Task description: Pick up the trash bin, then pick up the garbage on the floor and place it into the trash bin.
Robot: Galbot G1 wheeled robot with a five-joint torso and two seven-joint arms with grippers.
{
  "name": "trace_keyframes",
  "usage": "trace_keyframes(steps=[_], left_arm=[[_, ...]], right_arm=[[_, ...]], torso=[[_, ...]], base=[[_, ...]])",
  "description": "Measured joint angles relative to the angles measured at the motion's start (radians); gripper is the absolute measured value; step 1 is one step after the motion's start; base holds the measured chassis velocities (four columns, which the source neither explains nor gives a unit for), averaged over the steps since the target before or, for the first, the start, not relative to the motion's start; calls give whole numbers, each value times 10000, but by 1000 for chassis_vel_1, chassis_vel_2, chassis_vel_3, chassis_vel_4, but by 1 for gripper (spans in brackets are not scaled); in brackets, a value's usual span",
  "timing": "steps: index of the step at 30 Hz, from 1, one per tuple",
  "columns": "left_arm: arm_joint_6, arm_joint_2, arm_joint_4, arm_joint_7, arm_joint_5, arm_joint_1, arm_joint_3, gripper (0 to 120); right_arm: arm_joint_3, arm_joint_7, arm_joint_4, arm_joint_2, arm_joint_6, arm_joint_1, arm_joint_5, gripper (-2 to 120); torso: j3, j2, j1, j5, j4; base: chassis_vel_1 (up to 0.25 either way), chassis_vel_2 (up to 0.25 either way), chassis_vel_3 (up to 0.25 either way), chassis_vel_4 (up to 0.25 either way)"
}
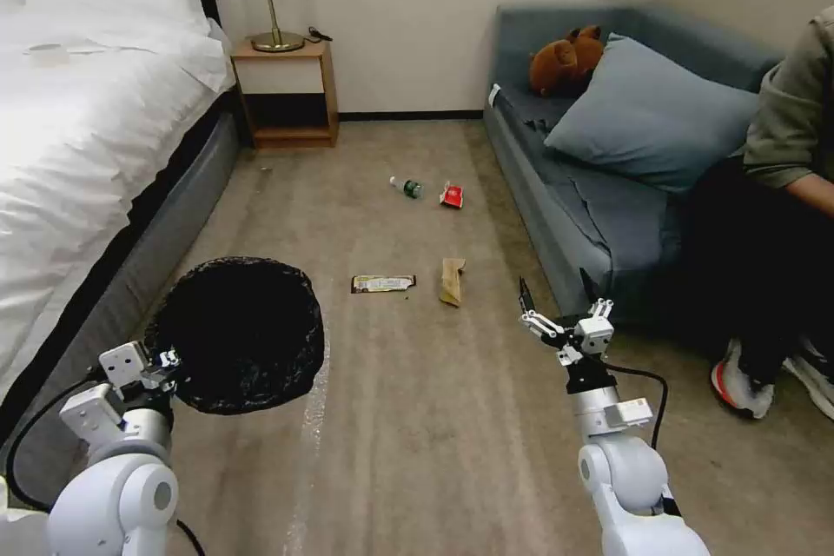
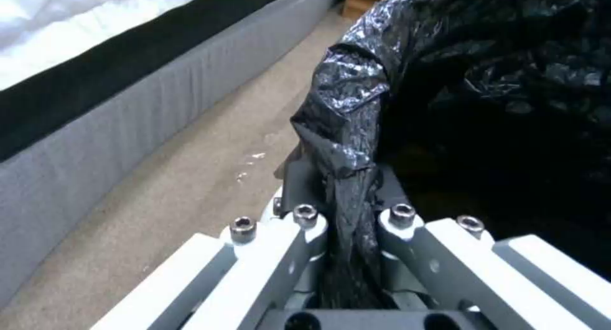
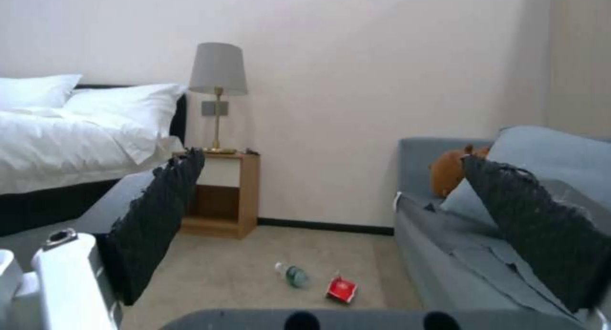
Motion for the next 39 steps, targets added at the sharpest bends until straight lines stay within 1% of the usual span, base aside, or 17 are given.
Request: trace_keyframes(steps=[2, 3, 5, 6, 8, 9, 11, 16, 19, 28, 39], left_arm=[[0, -16, 127, 233, 12, -16, -99, 4], [0, -16, 127, 233, 12, -16, -99, 4], [1, 4, 230, 732, 146, -28, -180, 4], [1, 4, 230, 732, 146, -28, -180, 4], [-54, 32, 268, 1221, 428, -60, -176, 4], [-54, 32, 268, 1221, 428, -60, -176, 4], [-99, 17, 250, 1407, 491, -112, -111, 4], [-101, -28, 237, 1438, 516, -166, -51, 4], [-101, -64, 238, 1355, 526, -200, -42, 4], [-261, -135, 457, 1123, 400, -286, -421, 4], [-374, -165, 493, 1042, 375, -260, -401, 4]], right_arm=[[18, -1, -1, -4, 69, 0, -17, 100], [18, -1, -1, -4, 69, 0, -17, 100], [106, -12, -50, -47, 182, -30, -40, 100], [106, -12, -50, -47, 182, -30, -40, 100], [185, -108, -111, -67, 224, -103, 32, 100], [185, -108, -111, -67, 224, -103, 32, 100], [221, -222, -136, -65, 219, -186, 172, 100], [223, -303, -154, -58, 209, -219, 249, 100], [220, -317, -166, -48, 183, -203, 389, 100], [206, -476, -202, -21, 47, -165, 525, 100], [283, -439, -256, 6, 47, -141, 482, 100]], torso=[[0, 0, 0, 0, 0], [0, 0, 0, 0, 0], [0, 0, 0, -1, 0], [0, 0, 0, -1, 0], [0, 0, 0, 0, 0], [0, 0, 0, 0, 0], [0, 0, -1, 1, 0], [0, 0, 0, 1, -2], [0, 0, 0, 1, 0], [0, 0, 0, 0, 0], [0, 0, 0, 0, 0]], base=[[0, 0, 0, 0], [0, 0, 0, 0], [0, 0, 0, 0], [0, 0, 0, 0], [0, 0, 0, 0], [0, 0, 0, 0], [0, 0, 0, 0], [0, 0, 0, 0], [0, 0, 0, 0], [0, 0, 0, 0], [0, 0, 0, 0]])
